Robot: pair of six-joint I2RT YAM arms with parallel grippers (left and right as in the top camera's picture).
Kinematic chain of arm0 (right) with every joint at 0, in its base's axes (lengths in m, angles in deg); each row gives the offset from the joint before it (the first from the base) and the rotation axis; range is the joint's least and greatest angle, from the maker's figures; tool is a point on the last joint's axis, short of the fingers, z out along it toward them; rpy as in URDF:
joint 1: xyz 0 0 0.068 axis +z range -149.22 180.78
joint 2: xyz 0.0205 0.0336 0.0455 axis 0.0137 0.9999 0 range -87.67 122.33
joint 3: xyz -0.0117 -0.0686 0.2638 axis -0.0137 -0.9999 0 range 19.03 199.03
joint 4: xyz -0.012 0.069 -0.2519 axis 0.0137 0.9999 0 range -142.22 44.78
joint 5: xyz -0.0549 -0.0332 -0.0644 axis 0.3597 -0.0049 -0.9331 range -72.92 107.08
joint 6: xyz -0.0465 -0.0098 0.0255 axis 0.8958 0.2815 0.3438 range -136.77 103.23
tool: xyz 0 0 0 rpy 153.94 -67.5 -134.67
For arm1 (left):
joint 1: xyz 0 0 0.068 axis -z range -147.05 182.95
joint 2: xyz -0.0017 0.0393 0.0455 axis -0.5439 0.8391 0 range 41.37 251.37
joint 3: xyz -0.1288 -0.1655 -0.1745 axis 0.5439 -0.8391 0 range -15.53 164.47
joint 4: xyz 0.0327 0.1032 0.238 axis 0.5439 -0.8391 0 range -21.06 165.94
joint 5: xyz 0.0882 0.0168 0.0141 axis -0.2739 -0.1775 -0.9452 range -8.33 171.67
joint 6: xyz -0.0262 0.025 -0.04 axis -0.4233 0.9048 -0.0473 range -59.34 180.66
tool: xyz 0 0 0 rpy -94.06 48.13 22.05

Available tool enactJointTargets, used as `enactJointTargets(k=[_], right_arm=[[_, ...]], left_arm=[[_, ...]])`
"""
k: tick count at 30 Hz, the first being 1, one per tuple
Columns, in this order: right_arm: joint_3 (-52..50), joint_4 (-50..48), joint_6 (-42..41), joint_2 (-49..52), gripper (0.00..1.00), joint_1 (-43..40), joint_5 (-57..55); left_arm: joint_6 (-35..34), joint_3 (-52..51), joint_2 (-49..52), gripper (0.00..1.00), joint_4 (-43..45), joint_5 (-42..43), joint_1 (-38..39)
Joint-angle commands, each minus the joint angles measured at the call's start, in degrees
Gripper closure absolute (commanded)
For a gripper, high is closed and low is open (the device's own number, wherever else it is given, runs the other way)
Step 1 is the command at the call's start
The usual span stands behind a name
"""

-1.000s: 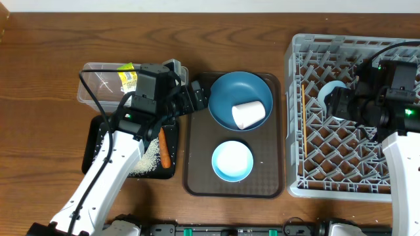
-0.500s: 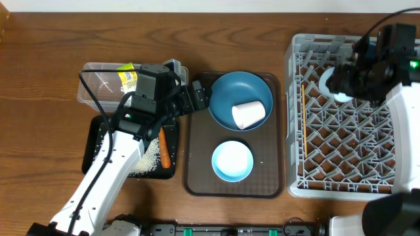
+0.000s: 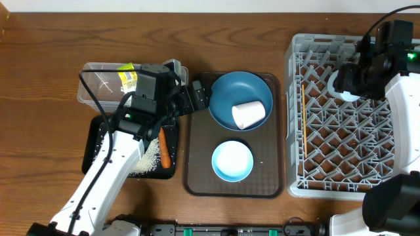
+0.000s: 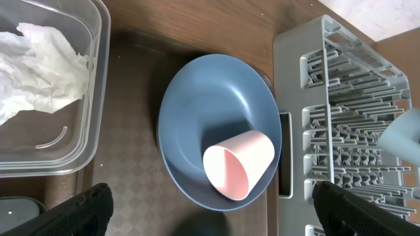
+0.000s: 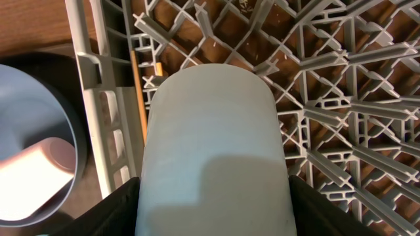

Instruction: Sort waste into correct bins and load items into the dishwasher rack

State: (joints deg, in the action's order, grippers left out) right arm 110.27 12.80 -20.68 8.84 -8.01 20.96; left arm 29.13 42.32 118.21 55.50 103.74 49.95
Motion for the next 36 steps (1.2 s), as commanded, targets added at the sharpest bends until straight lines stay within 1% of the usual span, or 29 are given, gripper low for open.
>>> enactJointTargets(k=[1,11,21,36], right_arm=[[1.6,-0.5,-1.0,0.1,0.99,-0.6,-0.8],[1.4,-1.1,-1.9,1.9,0.99,-0.5,-1.1],[1.4,-1.1,-1.8,9.3,0.99,-0.5,-0.2],[0.9,0.2,-1.8,9.6,0.99,-0.5,-0.2]], left_arm=[[0.1,1.0,0.1,0.0,-0.1,-0.7,0.1],[0.2,1.0,0.1,0.0,-0.1,-0.7,0.1],[0.2,1.0,0.1,0.0,-0.1,-0.7,0.1],[0.2,1.0,0.1,0.0,-0.1,-0.7,0.1]])
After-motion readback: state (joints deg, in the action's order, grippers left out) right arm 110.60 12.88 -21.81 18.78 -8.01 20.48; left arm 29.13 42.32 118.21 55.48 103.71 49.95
